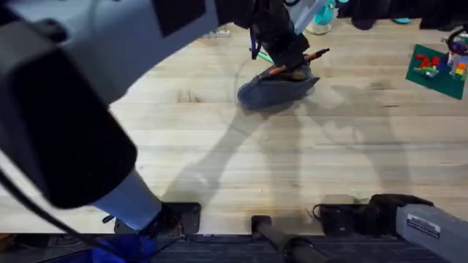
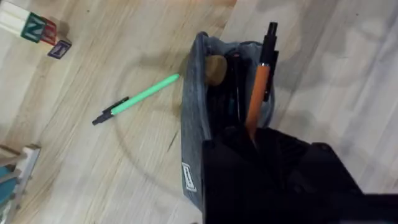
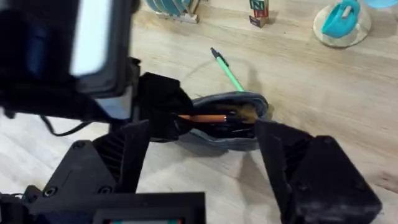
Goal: Unzip the bag, pick up the pens from the table one at a time and place them inside, then zip the bag closed.
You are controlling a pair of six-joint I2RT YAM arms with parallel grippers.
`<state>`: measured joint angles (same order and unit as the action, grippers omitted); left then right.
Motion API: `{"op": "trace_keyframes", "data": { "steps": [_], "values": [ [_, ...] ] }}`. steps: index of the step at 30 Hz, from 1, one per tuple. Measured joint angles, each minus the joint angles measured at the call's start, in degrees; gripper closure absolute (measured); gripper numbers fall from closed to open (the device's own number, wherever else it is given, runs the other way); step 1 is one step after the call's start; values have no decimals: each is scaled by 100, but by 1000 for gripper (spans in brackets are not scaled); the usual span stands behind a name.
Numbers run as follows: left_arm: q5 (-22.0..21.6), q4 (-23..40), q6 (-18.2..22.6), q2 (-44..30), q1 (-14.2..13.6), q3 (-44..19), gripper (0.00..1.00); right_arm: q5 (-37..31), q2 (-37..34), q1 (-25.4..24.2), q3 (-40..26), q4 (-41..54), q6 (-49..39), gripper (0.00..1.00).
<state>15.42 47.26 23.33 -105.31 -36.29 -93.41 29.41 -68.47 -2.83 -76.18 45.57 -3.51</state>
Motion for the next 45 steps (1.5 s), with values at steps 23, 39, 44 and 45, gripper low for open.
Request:
{"op": "trace_keyframes", "data": {
  "steps": [23, 39, 44, 45],
  "values": [
    [0, -167, -22, -648, 0, 0, 959, 0, 0, 0, 0, 0, 0, 5],
    [2, -166, -21, -648, 0, 0, 630, 0, 0, 0, 0, 1, 0, 5],
    [2, -163, -61, -647, 0, 0, 19, 0, 0, 0, 0, 1, 0, 5],
    [4, -163, -61, -647, 0, 0, 11, 0, 0, 0, 0, 1, 0, 5]
  ]
}}
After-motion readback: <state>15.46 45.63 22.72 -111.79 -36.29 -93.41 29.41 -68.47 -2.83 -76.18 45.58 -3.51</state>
